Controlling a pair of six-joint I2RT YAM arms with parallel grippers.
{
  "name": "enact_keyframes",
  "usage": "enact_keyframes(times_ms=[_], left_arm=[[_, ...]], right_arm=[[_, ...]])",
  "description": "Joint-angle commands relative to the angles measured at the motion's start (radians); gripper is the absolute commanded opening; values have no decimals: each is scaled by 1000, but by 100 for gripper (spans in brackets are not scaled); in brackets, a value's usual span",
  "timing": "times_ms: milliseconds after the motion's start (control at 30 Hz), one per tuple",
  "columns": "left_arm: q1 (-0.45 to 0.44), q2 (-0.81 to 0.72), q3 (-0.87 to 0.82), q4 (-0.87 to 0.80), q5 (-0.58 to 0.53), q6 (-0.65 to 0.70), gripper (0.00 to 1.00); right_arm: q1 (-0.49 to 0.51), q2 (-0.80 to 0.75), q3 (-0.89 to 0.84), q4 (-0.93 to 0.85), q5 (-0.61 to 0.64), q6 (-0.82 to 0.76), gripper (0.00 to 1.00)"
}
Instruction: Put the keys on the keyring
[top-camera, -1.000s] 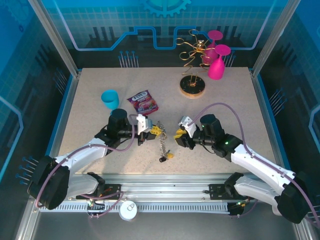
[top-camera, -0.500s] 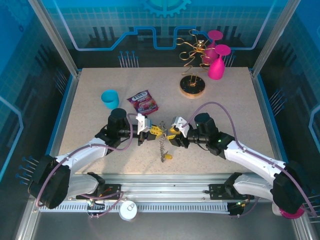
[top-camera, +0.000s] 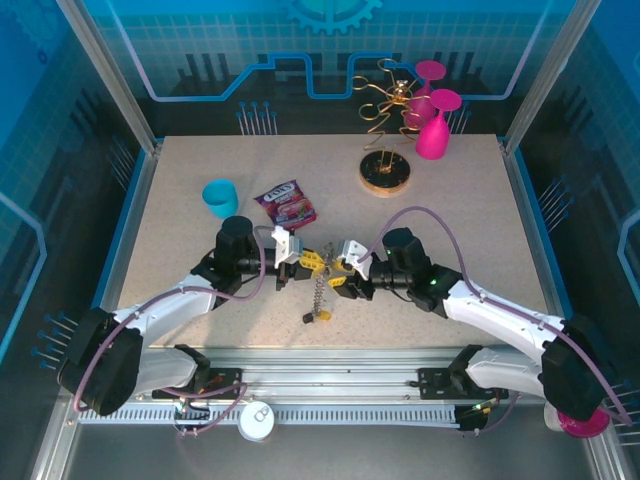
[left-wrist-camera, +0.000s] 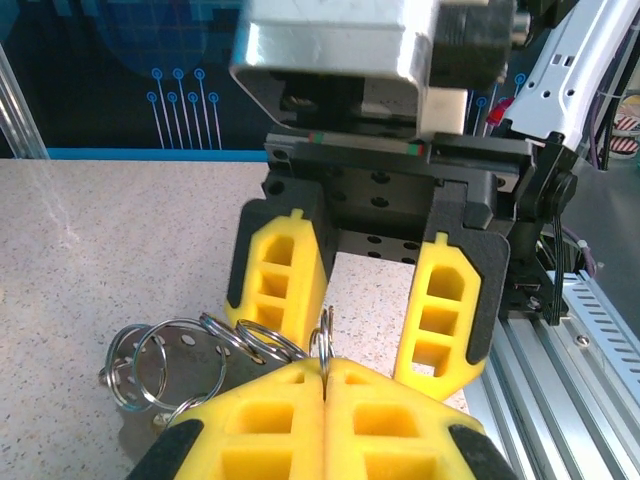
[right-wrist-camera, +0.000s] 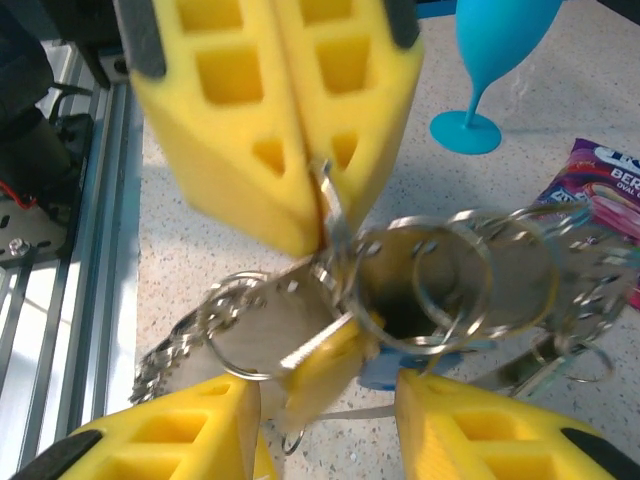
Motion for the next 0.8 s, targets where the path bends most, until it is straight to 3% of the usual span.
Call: enact_keyframes(times_ms=[0,233,467,767], left_arm=[[7,8,20,61,49,-11,0],[7,18,27,77,55,-28,0],[7,16,26,81,59,-35,0],[7,16,28,82,55,-41,0]], right_arm=[[15,-16,-17,11,-18,-24,42],[29,2,-21,81,56,-14,41],[31,11,-26,125,145,-37,33],[31,0,-34,134,158,-58,9]])
